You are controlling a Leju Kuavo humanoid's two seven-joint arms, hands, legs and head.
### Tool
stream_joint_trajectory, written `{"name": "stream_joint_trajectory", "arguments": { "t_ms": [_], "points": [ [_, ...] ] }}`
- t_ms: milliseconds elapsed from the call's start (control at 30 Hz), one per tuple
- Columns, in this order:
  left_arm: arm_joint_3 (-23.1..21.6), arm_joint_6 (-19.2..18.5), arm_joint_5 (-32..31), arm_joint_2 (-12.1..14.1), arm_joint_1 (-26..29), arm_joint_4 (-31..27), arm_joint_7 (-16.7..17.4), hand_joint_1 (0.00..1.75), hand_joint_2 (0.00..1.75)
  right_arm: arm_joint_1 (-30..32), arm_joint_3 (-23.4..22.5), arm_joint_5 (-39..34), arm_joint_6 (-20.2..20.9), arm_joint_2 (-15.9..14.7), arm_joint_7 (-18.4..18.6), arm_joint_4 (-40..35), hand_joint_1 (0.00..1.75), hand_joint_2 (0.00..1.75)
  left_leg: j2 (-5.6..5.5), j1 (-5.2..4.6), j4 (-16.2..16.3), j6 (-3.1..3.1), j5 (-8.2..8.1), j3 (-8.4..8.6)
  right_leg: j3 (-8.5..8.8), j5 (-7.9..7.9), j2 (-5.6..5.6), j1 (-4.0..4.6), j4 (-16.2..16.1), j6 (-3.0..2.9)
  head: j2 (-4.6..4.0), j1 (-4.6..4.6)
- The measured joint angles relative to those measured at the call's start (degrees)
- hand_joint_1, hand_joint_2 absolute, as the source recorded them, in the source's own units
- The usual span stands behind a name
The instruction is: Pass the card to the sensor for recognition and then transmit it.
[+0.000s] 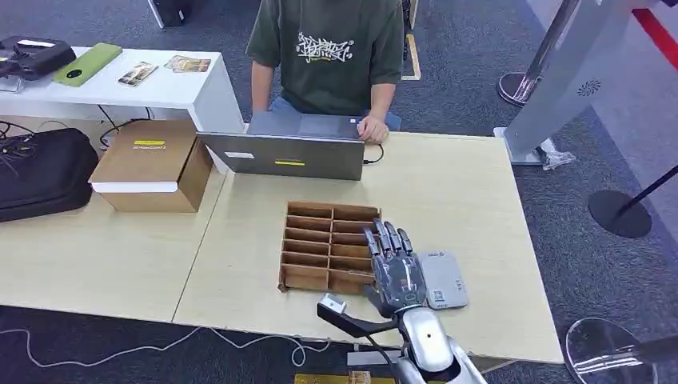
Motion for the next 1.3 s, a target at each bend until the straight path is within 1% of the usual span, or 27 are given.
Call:
{"name": "stream_joint_trajectory", "arguments": {
  "t_ms": [267,700,1200,1300],
  "points": [
    [0.0,-0.17,0.0,0.0,0.01,0.0,0.0,0.0,0.0,0.54,0.0,0.0,3.04,-0.15,2.05,-0.98,0.0,1.75,0.0,0.0,0.0,0.0,0.0,0.01,-0.01,0.0,0.0,0.0,0.0,0.0,0.0,0.0],
    [0.48,0.0,-0.02,-0.09,0.05,0.0,-0.02,0.0,0.0,4.03,-0.68,0.0,2.99,-0.98,2.25,-4.35,0.0,1.75,0.0,0.0,0.0,0.0,0.0,0.01,-0.01,0.0,0.01,0.0,-0.01,0.0,0.0,-0.02],
    [0.52,-0.18,-0.02,-0.37,0.08,0.0,-0.02,0.0,0.0,4.69,-0.92,0.0,3.06,-0.96,2.01,-4.87,0.0,1.75,0.0,0.0,0.0,0.0,-0.01,0.0,0.0,0.0,0.01,0.0,-0.01,0.0,0.0,-0.02],
    [0.63,-0.31,0.0,-0.39,0.08,0.0,-0.02,0.0,0.0,4.83,-0.92,0.0,3.1,-0.48,1.86,-4.98,0.0,1.75,0.0,0.0,0.0,0.0,0.0,0.0,0.0,0.0,0.01,0.0,0.0,0.0,0.0,-0.02]
  ]
}}
